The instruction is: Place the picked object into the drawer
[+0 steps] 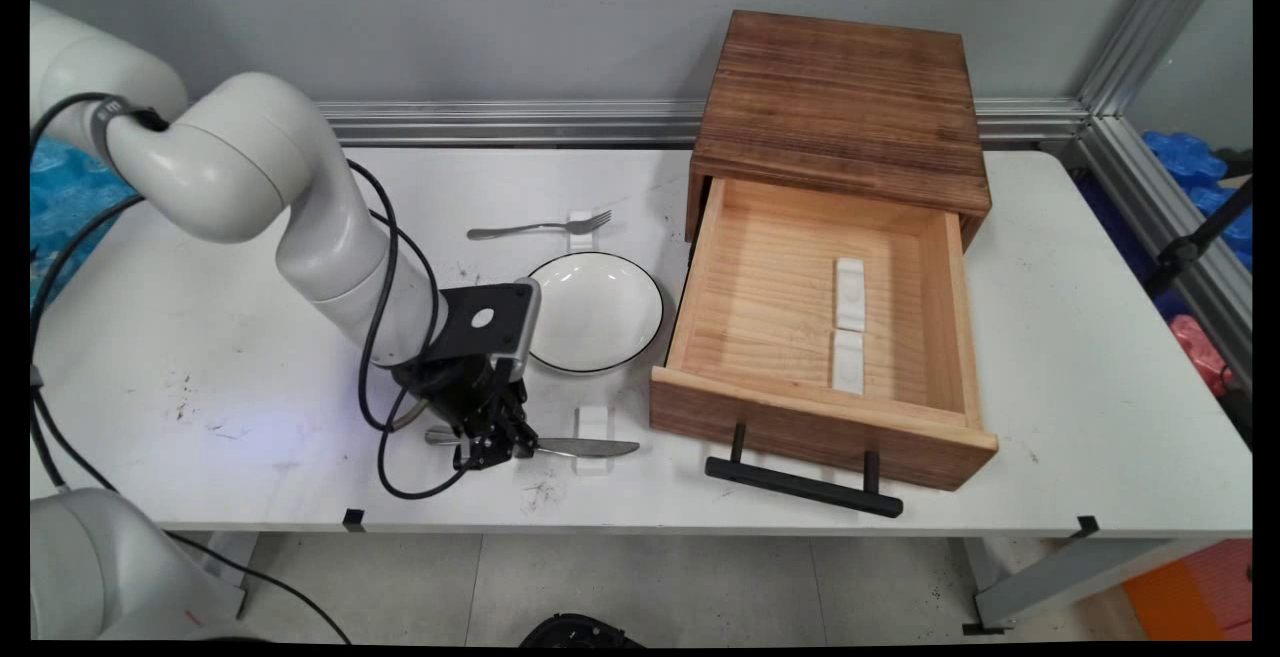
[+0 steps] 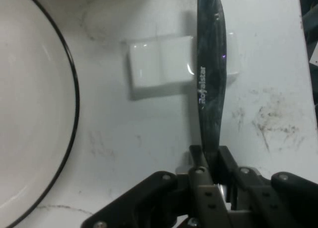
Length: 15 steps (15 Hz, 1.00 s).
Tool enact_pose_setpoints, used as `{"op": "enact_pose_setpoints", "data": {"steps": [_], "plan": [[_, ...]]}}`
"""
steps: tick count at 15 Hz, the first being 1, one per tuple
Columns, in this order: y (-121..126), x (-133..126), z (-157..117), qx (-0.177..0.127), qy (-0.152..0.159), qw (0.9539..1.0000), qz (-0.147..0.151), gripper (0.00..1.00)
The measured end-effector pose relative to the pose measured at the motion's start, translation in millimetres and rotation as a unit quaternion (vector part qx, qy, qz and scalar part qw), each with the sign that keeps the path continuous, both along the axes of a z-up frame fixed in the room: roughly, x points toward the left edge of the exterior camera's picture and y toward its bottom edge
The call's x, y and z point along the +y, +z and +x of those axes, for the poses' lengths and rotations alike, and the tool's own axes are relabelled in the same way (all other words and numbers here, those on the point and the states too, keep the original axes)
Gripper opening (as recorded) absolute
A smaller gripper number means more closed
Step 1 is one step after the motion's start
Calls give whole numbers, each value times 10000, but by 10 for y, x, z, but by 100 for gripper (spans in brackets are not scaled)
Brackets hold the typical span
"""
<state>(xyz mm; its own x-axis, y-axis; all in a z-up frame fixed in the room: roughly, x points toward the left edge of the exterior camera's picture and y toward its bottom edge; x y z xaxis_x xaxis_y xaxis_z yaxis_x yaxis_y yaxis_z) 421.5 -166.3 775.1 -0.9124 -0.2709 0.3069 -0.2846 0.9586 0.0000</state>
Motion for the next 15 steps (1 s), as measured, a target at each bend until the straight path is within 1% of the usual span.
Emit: {"op": "enact_pose_setpoints", "data": {"steps": [5,9,13,15], "plan": [[163,6,32,10,-35,10000,-21,0],[385,123,159,-86,-45,9999,27,0],[721,315,423,-271,-26,9996,59,0],[933,386,535,-322,40,9995,24,0]]}}
